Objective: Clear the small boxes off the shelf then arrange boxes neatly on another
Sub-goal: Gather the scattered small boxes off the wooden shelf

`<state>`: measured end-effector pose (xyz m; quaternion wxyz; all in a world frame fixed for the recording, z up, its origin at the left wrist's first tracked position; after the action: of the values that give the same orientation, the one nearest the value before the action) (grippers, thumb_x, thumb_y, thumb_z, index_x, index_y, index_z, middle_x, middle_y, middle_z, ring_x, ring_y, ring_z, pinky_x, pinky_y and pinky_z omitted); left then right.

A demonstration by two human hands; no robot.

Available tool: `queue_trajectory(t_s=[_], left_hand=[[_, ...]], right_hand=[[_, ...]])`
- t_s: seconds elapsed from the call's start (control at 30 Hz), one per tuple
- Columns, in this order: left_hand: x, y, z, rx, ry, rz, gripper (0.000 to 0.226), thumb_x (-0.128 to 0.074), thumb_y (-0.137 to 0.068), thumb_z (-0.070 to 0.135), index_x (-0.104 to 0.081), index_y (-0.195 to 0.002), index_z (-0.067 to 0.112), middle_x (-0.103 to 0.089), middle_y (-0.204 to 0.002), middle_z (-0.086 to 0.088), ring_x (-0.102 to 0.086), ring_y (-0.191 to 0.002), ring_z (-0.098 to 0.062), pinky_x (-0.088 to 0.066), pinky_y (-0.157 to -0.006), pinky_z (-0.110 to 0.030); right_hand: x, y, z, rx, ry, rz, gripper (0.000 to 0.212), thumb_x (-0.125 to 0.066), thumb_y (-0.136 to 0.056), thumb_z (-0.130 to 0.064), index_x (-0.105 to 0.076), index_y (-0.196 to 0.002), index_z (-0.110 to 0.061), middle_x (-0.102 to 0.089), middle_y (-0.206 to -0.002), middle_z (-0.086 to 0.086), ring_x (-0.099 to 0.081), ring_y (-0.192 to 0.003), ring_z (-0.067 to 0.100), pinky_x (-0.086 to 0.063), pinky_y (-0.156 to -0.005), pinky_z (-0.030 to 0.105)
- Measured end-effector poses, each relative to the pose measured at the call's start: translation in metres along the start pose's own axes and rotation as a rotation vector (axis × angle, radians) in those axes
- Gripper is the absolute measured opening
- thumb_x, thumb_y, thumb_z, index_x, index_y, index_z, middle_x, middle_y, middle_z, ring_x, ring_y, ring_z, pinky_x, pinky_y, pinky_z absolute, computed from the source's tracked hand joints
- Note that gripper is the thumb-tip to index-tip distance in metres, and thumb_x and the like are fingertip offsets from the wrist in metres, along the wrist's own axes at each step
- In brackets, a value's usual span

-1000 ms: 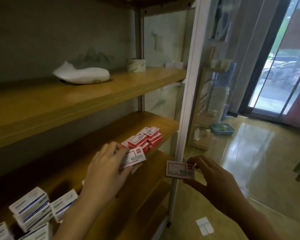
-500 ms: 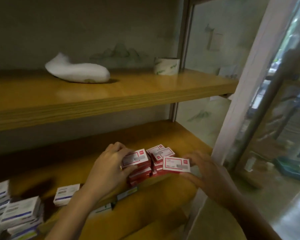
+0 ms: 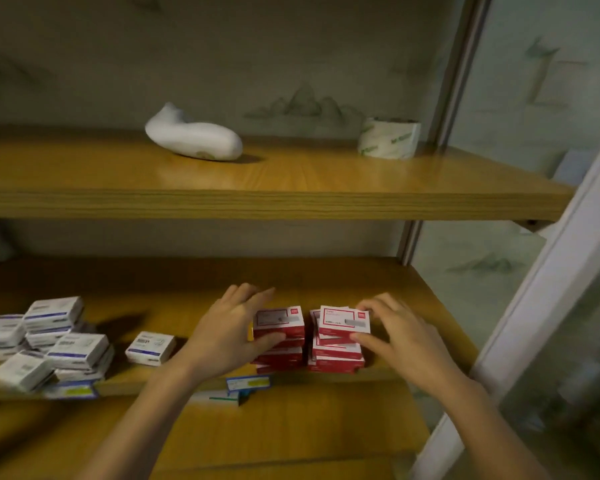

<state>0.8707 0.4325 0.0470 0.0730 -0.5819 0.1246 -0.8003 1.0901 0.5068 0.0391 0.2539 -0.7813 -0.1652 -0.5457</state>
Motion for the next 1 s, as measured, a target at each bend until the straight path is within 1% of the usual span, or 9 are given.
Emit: queue_trajectory(t_s=[0.1, 0.23, 0.33, 0.4, 0.5, 0.63, 0.83, 0.93, 1.0], left_hand=[[0.011, 0.012, 0.000, 0.049, 0.010, 0.118, 0.065, -0.051, -0.082, 0.052, -0.033, -0.138, 0.023, -0.039, -0.136, 0.004, -0.033, -0.124, -0.012, -0.030, -0.099, -0.027], [0.026, 0.035, -0.006, 0.104, -0.023, 0.200, 0.053, -0.052, -0.084, 0.046, -0.045, -0.129, 0.020, -0.047, -0.128, 0.004, -0.039, -0.117, -0.012, -0.032, -0.092, -0.022], [0.036, 0.055, -0.014, 0.149, -0.054, 0.216, 0.047, -0.054, -0.083, 0.045, -0.052, -0.123, 0.020, -0.052, -0.119, 0.006, -0.044, -0.111, -0.012, -0.036, -0.087, -0.022], [0.043, 0.069, -0.019, 0.186, -0.097, 0.223, 0.045, -0.055, -0.082, 0.043, -0.055, -0.120, 0.019, -0.055, -0.114, 0.006, -0.048, -0.106, -0.013, -0.039, -0.083, -0.024], [0.057, 0.093, -0.026, 0.262, -0.181, 0.244, 0.042, -0.057, -0.082, 0.040, -0.057, -0.119, 0.018, -0.058, -0.112, 0.005, -0.052, -0.103, -0.015, -0.043, -0.079, -0.026], [0.076, 0.131, -0.038, 0.371, -0.255, 0.262, 0.040, -0.056, -0.084, 0.042, -0.055, -0.119, 0.023, -0.056, -0.113, 0.009, -0.051, -0.106, -0.013, -0.045, -0.080, -0.026], [0.110, 0.216, -0.064, 0.625, -0.388, 0.282, 0.040, -0.050, -0.086, 0.047, -0.056, -0.118, 0.023, -0.060, -0.112, 0.005, -0.054, -0.105, -0.017, -0.049, -0.081, -0.033], [0.129, 0.266, -0.078, 0.758, -0.464, 0.288, 0.040, -0.054, -0.082, 0.047, -0.058, -0.115, 0.025, -0.062, -0.108, 0.007, -0.057, -0.101, -0.014, -0.048, -0.077, -0.029], [0.140, 0.298, -0.088, 0.860, -0.504, 0.277, 0.040, -0.059, -0.079, 0.045, -0.059, -0.114, 0.026, -0.063, -0.107, 0.007, -0.059, -0.099, -0.014, -0.048, -0.075, -0.027]], right_hand=[[-0.007, -0.010, 0.003, 0.024, 0.006, -0.043, 0.047, -0.053, -0.082, -0.051, -0.039, -0.123, -0.033, -0.042, -0.126, -0.015, -0.042, -0.114, 0.003, -0.035, -0.082, 0.017], [-0.016, -0.016, 0.001, 0.029, -0.002, -0.094, 0.053, -0.051, -0.083, -0.051, -0.034, -0.130, -0.032, -0.040, -0.132, -0.013, -0.040, -0.119, 0.004, -0.038, -0.088, 0.021], [-0.005, -0.016, -0.009, 0.068, 0.067, -0.027, 0.059, -0.045, -0.086, -0.051, -0.022, -0.138, -0.033, -0.031, -0.141, -0.012, -0.031, -0.128, 0.007, -0.034, -0.100, 0.028], [0.010, -0.017, -0.027, 0.150, 0.075, 0.056, 0.057, -0.041, -0.088, -0.050, -0.021, -0.138, -0.035, -0.030, -0.141, -0.013, -0.027, -0.129, 0.007, -0.028, -0.104, 0.029], [0.030, -0.019, -0.069, 0.312, 0.018, 0.136, 0.048, -0.039, -0.088, -0.050, -0.030, -0.133, -0.038, -0.036, -0.135, -0.017, -0.030, -0.124, 0.001, -0.026, -0.101, 0.026], [0.029, -0.018, -0.135, 0.534, -0.082, 0.129, 0.040, -0.041, -0.088, -0.048, -0.037, -0.128, -0.040, -0.043, -0.126, -0.019, -0.029, -0.110, -0.008, -0.023, -0.090, 0.018], [-0.023, -0.013, -0.239, 0.839, -0.129, -0.015, 0.037, -0.038, -0.090, -0.047, -0.035, -0.126, -0.040, -0.041, -0.125, -0.018, -0.032, -0.113, 0.000, -0.025, -0.088, 0.019], [-0.049, -0.007, -0.290, 0.940, -0.173, -0.089, 0.038, -0.038, -0.089, -0.051, -0.031, -0.126, -0.043, -0.039, -0.127, -0.019, -0.029, -0.111, -0.002, -0.024, -0.086, 0.016], [-0.065, 0.001, -0.324, 1.001, -0.199, -0.136, 0.038, -0.038, -0.089, -0.051, -0.030, -0.126, -0.044, -0.039, -0.128, -0.020, -0.029, -0.115, -0.002, -0.025, -0.091, 0.016]])
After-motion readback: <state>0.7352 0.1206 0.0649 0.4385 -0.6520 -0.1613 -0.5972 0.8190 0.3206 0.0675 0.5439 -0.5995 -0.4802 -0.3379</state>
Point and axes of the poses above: each hand's wrist, its own y-axis away from the middle knuckle, its own x-axis out of the back of the hand, z = x × y, the point moved 4 cm from there along -y, towards the middle knuckle
